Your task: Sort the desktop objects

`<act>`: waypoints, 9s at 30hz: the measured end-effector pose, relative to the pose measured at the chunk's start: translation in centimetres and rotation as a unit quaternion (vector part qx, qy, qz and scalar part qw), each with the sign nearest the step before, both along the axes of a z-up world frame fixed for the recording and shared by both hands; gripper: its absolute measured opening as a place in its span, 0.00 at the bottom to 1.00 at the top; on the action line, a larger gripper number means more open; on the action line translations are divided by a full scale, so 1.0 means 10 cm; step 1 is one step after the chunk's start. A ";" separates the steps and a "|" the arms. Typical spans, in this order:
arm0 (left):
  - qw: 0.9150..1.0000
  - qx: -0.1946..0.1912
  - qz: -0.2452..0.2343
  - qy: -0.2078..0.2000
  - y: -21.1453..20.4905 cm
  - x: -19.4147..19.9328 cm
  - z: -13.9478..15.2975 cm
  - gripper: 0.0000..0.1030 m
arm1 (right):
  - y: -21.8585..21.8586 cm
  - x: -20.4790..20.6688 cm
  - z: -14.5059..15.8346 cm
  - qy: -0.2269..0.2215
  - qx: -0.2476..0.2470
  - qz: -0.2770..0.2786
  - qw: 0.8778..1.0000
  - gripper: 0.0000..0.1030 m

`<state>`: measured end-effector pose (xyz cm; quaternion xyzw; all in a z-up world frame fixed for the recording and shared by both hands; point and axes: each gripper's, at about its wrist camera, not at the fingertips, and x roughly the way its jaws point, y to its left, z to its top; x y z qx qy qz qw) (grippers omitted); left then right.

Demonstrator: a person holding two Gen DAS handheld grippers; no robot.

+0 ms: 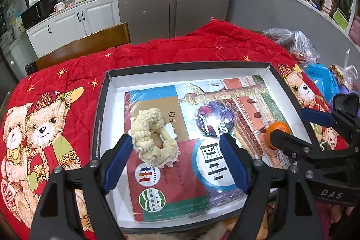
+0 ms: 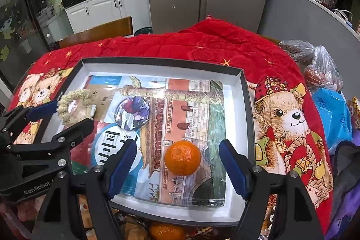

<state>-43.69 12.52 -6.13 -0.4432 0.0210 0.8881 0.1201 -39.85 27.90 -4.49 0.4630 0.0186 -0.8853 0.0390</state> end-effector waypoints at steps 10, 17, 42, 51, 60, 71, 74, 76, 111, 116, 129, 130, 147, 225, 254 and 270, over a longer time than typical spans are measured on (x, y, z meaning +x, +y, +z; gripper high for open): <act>1.000 0.008 0.005 0.023 -0.05 0.05 0.19 0.82 | 0.01 0.05 0.14 0.005 -0.023 0.011 1.000 0.87; 0.999 0.022 0.009 0.040 -0.13 0.11 0.36 0.84 | 0.15 0.05 0.18 -0.010 -0.097 -0.001 0.995 0.95; 0.987 0.079 0.025 0.139 -0.57 1.31 1.52 0.96 | 0.08 1.22 1.52 0.148 -0.145 0.067 0.976 1.00; 0.976 0.055 0.043 0.207 -1.06 2.51 1.79 0.99 | 0.12 2.49 2.09 0.259 -0.081 0.056 0.961 1.00; 0.978 0.056 0.090 0.179 -1.20 3.33 1.28 1.00 | 0.27 3.92 1.65 0.378 -0.152 0.040 0.913 1.00; 0.989 0.052 0.079 0.111 -1.06 3.44 0.74 1.00 | -0.03 3.81 0.91 0.278 -0.050 0.037 0.958 1.00; 0.989 0.054 0.075 0.116 -1.06 3.48 0.74 1.00 | 0.07 3.80 0.89 0.268 -0.077 0.023 0.960 1.00; 0.989 0.056 0.070 0.118 -1.07 3.49 0.75 1.00 | 0.11 3.84 0.90 0.266 -0.076 0.007 0.961 1.00; 1.000 0.017 0.007 -0.014 -0.63 2.04 -0.26 0.99 | 0.25 2.57 0.26 0.154 -0.088 0.031 0.984 1.00; 0.999 0.001 -0.014 -0.031 -0.60 1.95 -0.43 0.99 | 0.21 2.25 0.07 0.126 -0.067 0.040 0.989 1.00; 0.999 -0.024 -0.011 -0.023 -0.57 1.93 -0.60 1.00 | 0.26 1.98 -0.34 0.095 -0.072 0.053 0.991 1.00; 0.999 -0.023 -0.011 -0.024 -0.58 1.92 -0.60 1.00 | 0.27 1.98 -0.35 0.094 -0.078 0.051 0.991 1.00; 0.999 -0.023 -0.009 -0.021 -0.57 1.94 -0.61 1.00 | 0.16 1.91 -0.41 0.077 -0.052 0.047 0.995 1.00; 0.993 0.043 0.020 0.111 -0.64 2.41 0.55 0.53 | 0.48 2.50 0.73 0.281 -0.213 -0.022 0.935 0.65; 0.994 0.004 0.027 0.103 -0.36 1.05 0.66 0.53 | 0.49 1.34 0.88 0.222 -0.226 -0.055 0.947 0.65; 0.998 0.000 0.035 0.046 -0.31 0.03 0.15 0.53 | 0.46 0.19 0.59 0.174 -0.144 -0.058 0.972 0.66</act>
